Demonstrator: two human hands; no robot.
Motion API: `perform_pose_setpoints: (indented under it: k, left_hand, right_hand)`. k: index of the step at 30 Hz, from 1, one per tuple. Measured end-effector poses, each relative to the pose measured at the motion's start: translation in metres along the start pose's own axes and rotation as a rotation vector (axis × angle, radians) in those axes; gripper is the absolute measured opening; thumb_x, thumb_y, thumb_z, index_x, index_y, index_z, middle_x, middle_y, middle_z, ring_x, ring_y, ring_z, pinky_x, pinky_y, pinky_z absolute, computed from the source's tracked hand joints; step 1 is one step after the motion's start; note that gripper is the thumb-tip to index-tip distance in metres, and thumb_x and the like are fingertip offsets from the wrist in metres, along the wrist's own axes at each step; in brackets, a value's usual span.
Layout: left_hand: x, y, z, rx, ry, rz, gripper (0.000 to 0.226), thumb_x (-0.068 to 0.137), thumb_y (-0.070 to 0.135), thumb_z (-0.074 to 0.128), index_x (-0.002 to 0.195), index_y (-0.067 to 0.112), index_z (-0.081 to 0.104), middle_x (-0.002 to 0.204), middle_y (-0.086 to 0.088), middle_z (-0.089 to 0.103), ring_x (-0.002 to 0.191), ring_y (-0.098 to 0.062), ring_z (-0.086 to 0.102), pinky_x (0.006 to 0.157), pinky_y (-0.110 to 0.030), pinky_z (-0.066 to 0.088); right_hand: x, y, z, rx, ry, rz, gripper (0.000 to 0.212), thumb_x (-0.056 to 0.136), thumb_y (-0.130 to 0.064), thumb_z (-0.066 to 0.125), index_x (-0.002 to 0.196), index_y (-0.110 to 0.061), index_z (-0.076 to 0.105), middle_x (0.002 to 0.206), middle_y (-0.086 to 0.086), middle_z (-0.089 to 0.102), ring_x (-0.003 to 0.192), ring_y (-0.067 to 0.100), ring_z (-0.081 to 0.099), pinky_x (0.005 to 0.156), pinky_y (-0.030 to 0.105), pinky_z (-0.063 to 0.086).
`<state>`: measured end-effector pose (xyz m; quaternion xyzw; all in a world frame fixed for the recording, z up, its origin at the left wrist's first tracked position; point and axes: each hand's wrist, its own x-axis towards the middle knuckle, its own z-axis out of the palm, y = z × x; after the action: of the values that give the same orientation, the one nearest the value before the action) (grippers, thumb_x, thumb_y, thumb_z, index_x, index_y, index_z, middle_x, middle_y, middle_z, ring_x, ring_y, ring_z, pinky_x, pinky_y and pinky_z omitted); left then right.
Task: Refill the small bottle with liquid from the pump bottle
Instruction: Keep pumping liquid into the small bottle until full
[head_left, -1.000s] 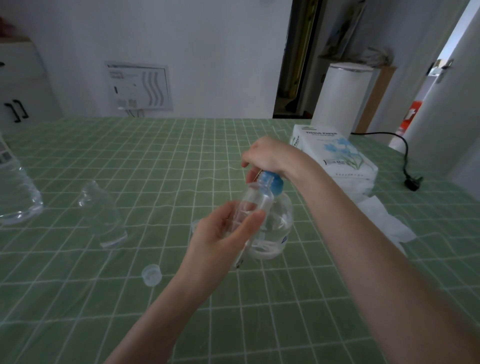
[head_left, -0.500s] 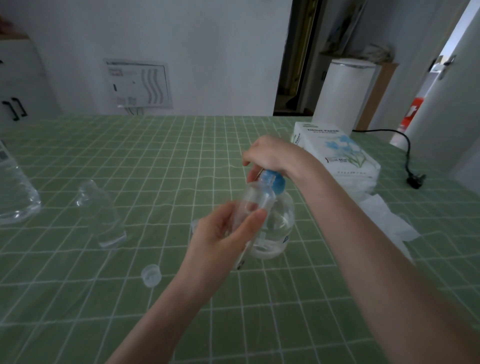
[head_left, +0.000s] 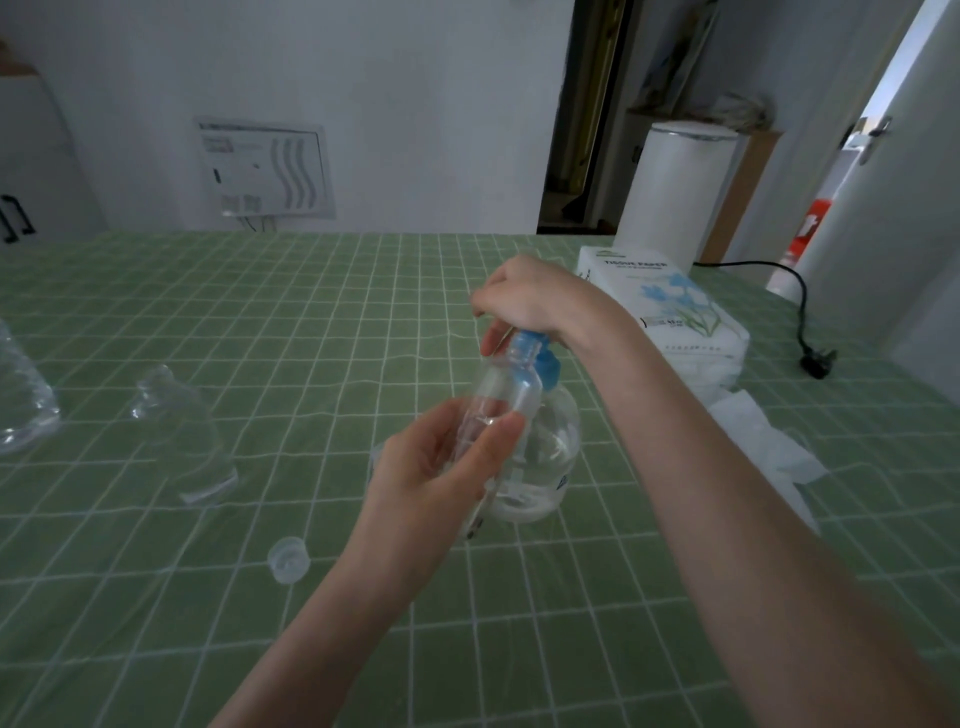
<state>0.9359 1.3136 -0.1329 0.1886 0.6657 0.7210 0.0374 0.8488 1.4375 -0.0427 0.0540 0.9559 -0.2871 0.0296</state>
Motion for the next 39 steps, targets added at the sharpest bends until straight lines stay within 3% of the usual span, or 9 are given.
perform_pose_setpoints:
  k: [6, 10, 14, 16, 21, 30, 34, 37, 39]
  left_hand:
    - [-0.0033, -0.0019, -0.0021, 0.054, -0.011, -0.007, 0.033, 0.075, 0.051, 0.063, 0.087, 0.022, 0.070, 0.066, -0.007, 0.062, 0.058, -0.009, 0.054, 0.053, -0.021, 0.044]
    - [-0.0031, -0.0025, -0.0029, 0.062, -0.004, -0.001, 0.033, 0.073, 0.049, 0.062, 0.088, 0.021, 0.070, 0.066, -0.008, 0.063, 0.055, -0.010, 0.054, 0.050, -0.020, 0.044]
    - [-0.0021, -0.0011, -0.0013, 0.045, -0.016, 0.023, 0.033, 0.073, 0.049, 0.060, 0.092, 0.024, 0.070, 0.083, -0.019, 0.068, 0.072, -0.043, 0.060, 0.060, -0.034, 0.047]
    - [-0.0012, -0.0003, -0.0005, 0.029, -0.011, 0.026, 0.031, 0.073, 0.047, 0.061, 0.093, 0.025, 0.070, 0.085, -0.023, 0.067, 0.075, -0.048, 0.058, 0.062, -0.037, 0.046]
    - [0.0004, -0.0026, -0.0007, 0.040, 0.011, 0.025, 0.031, 0.074, 0.048, 0.062, 0.093, 0.025, 0.071, 0.085, -0.014, 0.071, 0.074, -0.034, 0.064, 0.062, -0.031, 0.051]
    - [-0.0027, -0.0009, -0.0007, 0.067, 0.011, 0.007, 0.043, 0.066, 0.051, 0.060, 0.089, 0.016, 0.069, 0.077, -0.030, 0.060, 0.055, -0.023, 0.050, 0.046, -0.029, 0.039]
    - [-0.0020, 0.0003, 0.0004, 0.054, -0.004, 0.030, 0.037, 0.070, 0.050, 0.060, 0.091, 0.021, 0.070, 0.083, -0.026, 0.066, 0.069, -0.045, 0.058, 0.062, -0.039, 0.047]
    - [-0.0015, -0.0001, 0.0004, 0.054, -0.004, 0.034, 0.034, 0.073, 0.049, 0.060, 0.094, 0.024, 0.070, 0.084, -0.022, 0.067, 0.073, -0.046, 0.060, 0.062, -0.048, 0.050]
    - [-0.0010, -0.0006, 0.0000, 0.060, 0.002, 0.032, 0.035, 0.071, 0.049, 0.060, 0.093, 0.023, 0.070, 0.082, -0.022, 0.067, 0.065, -0.039, 0.059, 0.059, -0.039, 0.049]
  right_hand:
    - [0.0010, 0.0075, 0.0078, 0.003, -0.032, 0.018, 0.036, 0.096, -0.019, 0.046, 0.124, 0.000, 0.058, 0.111, 0.017, 0.069, 0.106, 0.030, 0.065, 0.099, 0.039, 0.047]
    - [0.0001, 0.0078, 0.0093, 0.014, -0.025, 0.015, 0.035, 0.096, -0.020, 0.046, 0.123, 0.000, 0.058, 0.110, 0.017, 0.070, 0.104, 0.031, 0.066, 0.096, 0.038, 0.047]
    - [-0.0007, 0.0032, 0.0030, 0.024, 0.017, -0.015, 0.035, 0.094, -0.019, 0.048, 0.119, 0.002, 0.061, 0.108, 0.020, 0.071, 0.103, 0.034, 0.068, 0.096, 0.043, 0.051]
    - [-0.0009, 0.0011, 0.0002, 0.019, 0.026, -0.025, 0.034, 0.093, -0.019, 0.049, 0.118, 0.000, 0.061, 0.106, 0.018, 0.072, 0.100, 0.033, 0.069, 0.094, 0.043, 0.052]
    - [0.0007, 0.0000, 0.0020, -0.012, 0.001, -0.010, 0.033, 0.095, -0.021, 0.049, 0.119, -0.001, 0.061, 0.107, 0.015, 0.071, 0.100, 0.029, 0.068, 0.093, 0.038, 0.050]
    - [-0.0027, 0.0058, 0.0091, -0.005, -0.009, 0.010, 0.036, 0.094, -0.021, 0.049, 0.121, 0.000, 0.061, 0.109, 0.016, 0.072, 0.104, 0.030, 0.067, 0.094, 0.038, 0.048]
    - [-0.0029, 0.0026, 0.0034, 0.024, 0.037, -0.026, 0.032, 0.094, -0.020, 0.051, 0.117, 0.000, 0.062, 0.108, 0.018, 0.072, 0.101, 0.031, 0.069, 0.093, 0.042, 0.052]
    - [-0.0021, 0.0009, 0.0020, 0.026, 0.038, -0.033, 0.034, 0.094, -0.019, 0.051, 0.118, 0.002, 0.062, 0.109, 0.020, 0.071, 0.102, 0.033, 0.069, 0.095, 0.045, 0.052]
    - [-0.0015, 0.0007, 0.0026, 0.010, 0.025, -0.029, 0.034, 0.094, -0.019, 0.051, 0.119, 0.002, 0.061, 0.109, 0.019, 0.071, 0.102, 0.032, 0.069, 0.097, 0.044, 0.050]
